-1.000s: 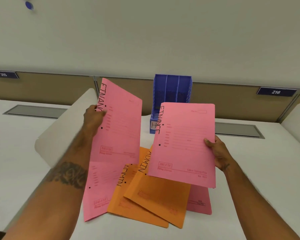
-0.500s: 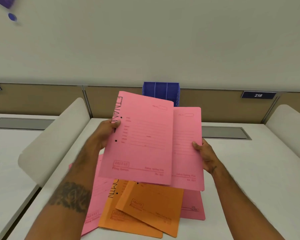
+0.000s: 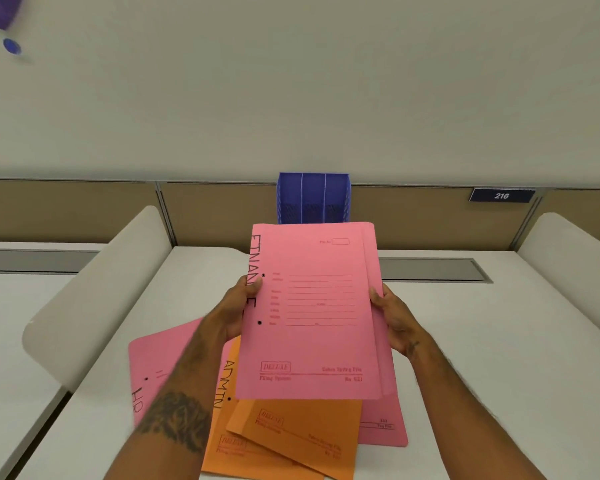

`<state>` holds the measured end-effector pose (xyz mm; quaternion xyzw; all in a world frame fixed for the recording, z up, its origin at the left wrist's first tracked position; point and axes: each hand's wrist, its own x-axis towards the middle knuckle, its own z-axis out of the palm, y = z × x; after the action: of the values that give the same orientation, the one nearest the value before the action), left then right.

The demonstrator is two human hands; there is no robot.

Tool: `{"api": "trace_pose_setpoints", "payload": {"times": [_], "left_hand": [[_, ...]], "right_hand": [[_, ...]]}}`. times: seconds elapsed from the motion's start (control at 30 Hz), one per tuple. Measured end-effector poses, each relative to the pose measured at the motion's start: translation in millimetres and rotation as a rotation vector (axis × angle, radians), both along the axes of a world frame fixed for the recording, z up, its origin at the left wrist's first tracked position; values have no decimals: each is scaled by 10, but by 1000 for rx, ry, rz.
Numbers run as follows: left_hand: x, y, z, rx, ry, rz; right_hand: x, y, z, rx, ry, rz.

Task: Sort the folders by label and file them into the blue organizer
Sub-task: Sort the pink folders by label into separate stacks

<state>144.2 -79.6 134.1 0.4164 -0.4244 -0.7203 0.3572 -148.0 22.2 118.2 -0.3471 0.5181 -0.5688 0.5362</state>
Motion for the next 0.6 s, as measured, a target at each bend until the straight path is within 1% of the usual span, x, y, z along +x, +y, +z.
{"api": "trace_pose_setpoints", "payload": {"times": [0.1,0.2,0.4,0.6], "left_hand": [[-52,1,-41,-46,-48,38],[-135,9,-63,-95,-118,33],[-360,30,-129,-142,-201,110],[-747,132,-223,-202,-348,119]], "right_hand": [[18,39,-16,53,35,-35],[71,53,-24,90,70,-30],[49,91,-65,54,77,-5],[-231,202,-179,119,183,-110]]}}
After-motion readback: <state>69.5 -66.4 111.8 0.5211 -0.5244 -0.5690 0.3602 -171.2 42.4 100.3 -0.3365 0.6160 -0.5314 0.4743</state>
